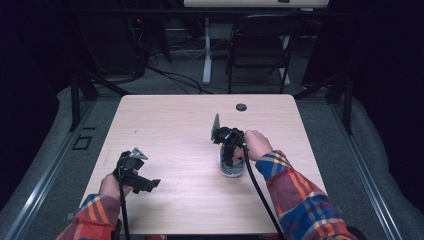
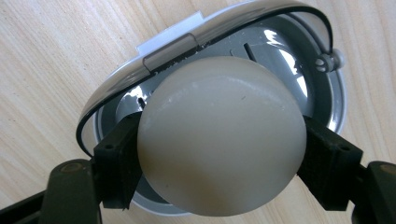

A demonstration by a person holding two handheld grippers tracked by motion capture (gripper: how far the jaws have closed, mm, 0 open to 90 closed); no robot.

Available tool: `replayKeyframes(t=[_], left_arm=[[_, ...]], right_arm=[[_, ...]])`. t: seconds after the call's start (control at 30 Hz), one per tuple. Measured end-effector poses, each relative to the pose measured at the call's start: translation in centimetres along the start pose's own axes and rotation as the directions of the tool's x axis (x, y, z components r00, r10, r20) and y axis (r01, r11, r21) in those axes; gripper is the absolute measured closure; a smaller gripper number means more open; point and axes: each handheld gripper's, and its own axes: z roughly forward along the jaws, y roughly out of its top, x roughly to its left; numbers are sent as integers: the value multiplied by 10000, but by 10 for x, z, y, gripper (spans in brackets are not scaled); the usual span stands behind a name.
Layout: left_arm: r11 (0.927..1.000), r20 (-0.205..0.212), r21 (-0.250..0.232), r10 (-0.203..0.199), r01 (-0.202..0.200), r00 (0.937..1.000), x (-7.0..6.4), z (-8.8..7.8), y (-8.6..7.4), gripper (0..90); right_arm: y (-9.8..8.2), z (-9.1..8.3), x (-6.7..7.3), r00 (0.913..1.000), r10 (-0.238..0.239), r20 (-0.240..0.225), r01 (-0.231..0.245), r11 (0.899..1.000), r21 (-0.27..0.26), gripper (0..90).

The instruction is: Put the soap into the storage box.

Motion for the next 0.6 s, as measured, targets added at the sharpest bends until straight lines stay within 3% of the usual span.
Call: replayKeyframes(t=[0.27,0.6], left_arm=[[10000,34,39,22,-23,10000,0,1,0,3],[10000,21,70,27,-28,10000,-1,1,0,3]], right_arm=[[-2,7,-2,9996,281,-3,-281,9996,13,240],[-7,2,-3,9994,352,-4,-352,9993,-96,228]])
